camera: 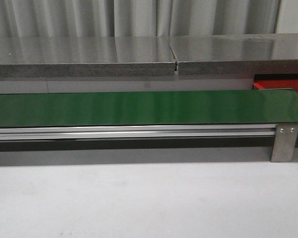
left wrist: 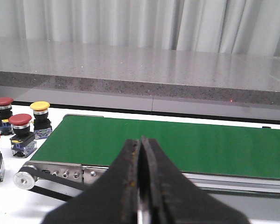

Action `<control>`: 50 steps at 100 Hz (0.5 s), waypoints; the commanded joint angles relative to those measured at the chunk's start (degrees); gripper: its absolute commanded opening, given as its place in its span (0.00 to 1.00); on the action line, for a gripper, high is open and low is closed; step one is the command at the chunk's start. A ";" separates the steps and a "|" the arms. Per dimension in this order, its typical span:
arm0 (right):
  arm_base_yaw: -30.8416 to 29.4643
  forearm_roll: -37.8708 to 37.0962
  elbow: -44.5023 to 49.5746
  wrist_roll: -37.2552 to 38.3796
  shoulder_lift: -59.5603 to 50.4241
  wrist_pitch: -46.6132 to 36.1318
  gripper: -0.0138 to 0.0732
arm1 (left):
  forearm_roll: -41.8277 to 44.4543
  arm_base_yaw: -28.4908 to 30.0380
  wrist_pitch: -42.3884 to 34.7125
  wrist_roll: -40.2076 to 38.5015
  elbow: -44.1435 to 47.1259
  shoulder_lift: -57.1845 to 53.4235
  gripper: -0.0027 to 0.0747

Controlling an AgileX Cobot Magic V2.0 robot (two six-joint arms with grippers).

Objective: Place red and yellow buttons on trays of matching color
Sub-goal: 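Move the left gripper down over a yellow button in the pile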

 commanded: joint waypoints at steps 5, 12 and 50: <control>-0.27 -0.03 -0.60 -0.32 -0.92 -4.87 0.08 | -0.45 -0.31 -4.91 -0.49 1.78 -2.24 0.01; -0.27 -0.03 -0.60 -0.32 -0.92 -4.87 0.08 | -0.45 -0.31 -4.91 -0.49 1.78 -2.24 0.01; -0.27 -0.03 -0.60 -0.32 -0.92 -4.87 0.08 | -0.45 -0.31 -10.14 -0.49 1.70 -2.24 0.01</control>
